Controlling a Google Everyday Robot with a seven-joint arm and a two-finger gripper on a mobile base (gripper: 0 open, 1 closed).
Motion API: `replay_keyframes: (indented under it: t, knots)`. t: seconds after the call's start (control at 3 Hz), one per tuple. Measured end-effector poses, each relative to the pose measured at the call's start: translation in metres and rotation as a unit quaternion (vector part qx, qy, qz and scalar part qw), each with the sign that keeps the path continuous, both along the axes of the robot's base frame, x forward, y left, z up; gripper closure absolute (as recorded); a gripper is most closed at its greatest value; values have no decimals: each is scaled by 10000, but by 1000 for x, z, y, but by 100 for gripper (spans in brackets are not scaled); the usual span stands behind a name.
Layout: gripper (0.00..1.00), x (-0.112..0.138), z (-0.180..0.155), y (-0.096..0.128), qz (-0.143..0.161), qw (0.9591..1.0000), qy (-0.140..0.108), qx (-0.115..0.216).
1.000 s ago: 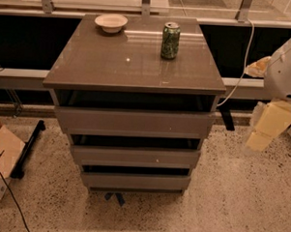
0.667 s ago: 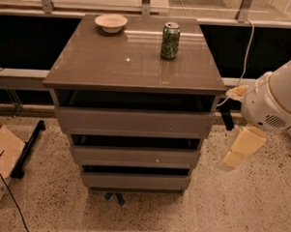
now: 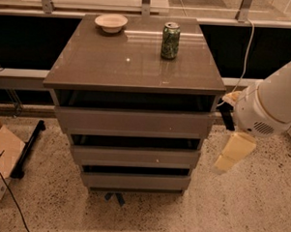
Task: Open middle drawer
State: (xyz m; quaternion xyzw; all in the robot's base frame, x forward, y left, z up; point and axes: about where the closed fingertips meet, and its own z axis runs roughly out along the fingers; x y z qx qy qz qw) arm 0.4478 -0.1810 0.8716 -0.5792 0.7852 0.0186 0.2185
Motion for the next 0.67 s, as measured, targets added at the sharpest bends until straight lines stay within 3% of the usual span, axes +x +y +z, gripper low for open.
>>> replay_keyframes:
  t: [0.67]
  knots:
    - [0, 18, -49, 28, 103, 9996, -269, 11]
